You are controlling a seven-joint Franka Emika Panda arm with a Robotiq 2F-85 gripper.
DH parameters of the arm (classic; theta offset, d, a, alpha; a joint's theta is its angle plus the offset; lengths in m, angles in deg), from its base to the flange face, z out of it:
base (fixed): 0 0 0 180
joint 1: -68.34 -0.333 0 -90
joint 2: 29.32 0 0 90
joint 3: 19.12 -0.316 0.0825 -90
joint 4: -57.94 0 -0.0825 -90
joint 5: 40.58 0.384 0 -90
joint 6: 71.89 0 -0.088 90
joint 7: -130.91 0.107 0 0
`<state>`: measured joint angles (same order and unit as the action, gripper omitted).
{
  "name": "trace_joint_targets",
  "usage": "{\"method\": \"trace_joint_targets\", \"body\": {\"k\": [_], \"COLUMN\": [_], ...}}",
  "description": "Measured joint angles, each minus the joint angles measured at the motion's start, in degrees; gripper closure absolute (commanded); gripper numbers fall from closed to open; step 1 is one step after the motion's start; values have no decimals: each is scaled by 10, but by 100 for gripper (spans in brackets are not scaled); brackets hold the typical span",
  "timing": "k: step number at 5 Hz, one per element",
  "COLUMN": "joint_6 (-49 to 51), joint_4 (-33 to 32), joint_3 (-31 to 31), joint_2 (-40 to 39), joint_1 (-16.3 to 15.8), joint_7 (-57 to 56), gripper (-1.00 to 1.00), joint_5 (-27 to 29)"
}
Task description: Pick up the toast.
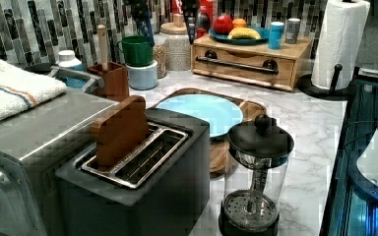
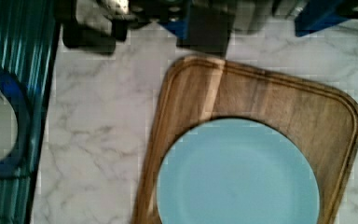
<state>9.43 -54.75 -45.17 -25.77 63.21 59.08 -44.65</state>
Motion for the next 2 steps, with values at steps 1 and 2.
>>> {"method": "trace_joint_targets", "body": {"k": [1,2], "joint_6": [-3,-41], "joint_4": [33,62], "joint_3": [-46,-82], "joint_2": [-32,-67], "joint_1": [-18,-32], "joint_7": [29,75], "gripper": [-100,-100], "joint_5": [1,0]}}
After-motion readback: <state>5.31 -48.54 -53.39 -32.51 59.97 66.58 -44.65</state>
